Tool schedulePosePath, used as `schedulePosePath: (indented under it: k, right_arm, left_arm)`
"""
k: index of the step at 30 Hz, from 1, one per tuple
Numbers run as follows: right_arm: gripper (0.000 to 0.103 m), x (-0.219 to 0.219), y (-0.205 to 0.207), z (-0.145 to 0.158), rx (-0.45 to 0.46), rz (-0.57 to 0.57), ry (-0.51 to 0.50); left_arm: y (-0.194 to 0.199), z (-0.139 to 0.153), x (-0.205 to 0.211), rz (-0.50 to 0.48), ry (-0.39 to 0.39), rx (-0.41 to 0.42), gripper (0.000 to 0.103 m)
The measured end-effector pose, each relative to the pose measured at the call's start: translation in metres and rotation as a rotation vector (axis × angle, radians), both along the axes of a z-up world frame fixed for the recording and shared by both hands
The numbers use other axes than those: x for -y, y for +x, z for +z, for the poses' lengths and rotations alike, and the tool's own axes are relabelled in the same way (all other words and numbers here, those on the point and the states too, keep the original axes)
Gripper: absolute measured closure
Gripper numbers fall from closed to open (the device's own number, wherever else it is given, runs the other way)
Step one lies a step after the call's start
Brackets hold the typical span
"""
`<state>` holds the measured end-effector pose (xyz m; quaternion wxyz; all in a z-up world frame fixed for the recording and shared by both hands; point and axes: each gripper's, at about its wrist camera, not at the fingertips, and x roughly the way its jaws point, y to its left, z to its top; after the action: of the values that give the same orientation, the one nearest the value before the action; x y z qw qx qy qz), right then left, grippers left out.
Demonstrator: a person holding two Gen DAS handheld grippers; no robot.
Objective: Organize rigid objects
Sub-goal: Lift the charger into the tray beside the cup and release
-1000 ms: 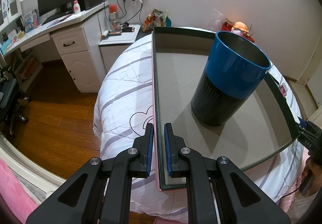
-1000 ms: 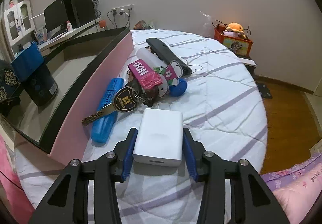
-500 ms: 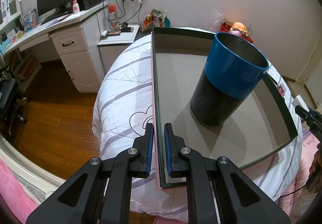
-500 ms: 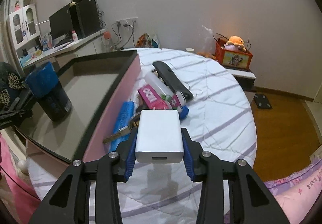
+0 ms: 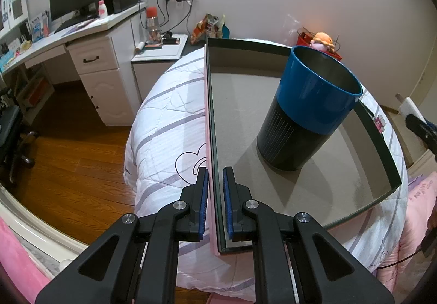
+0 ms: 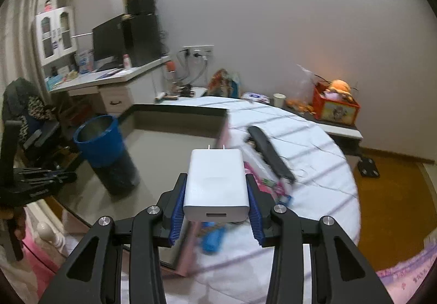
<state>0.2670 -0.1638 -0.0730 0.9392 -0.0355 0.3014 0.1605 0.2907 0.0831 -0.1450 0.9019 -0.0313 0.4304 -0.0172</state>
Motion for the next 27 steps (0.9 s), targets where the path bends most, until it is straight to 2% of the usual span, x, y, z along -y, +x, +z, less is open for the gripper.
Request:
schedulePosePath:
  k: [11,20,24,25,27]
  right_arm:
    - [0.062,-0.06,0.016,-0.039,-0.105,0.136,-0.046]
    - [0.062,-0.074,0.02,-0.056,-0.153,0.161,-0.082]
    - [0.061,-0.073,0.018,-0.056,-0.139,0.143,-0.096]
    - [0.059,-0.072,0.016,-0.053,-0.127,0.137,-0.094]
    - [0.04,-0.067,0.012,-0.046,-0.088,0.125,-0.092]
  left_arm:
    - [0.002,0.001,0.001,-0.002,-0.01,0.003,0.094]
    - [0.0,0.002,0.0,-0.003,-0.003,0.006,0.094]
    - [-0.001,0.002,0.001,-0.004,-0.003,0.006,0.094]
    - [-0.001,0.002,0.001,-0.004,-0.005,0.006,0.094]
    - [-0.003,0.001,0.0,-0.004,-0.002,0.006,0.093]
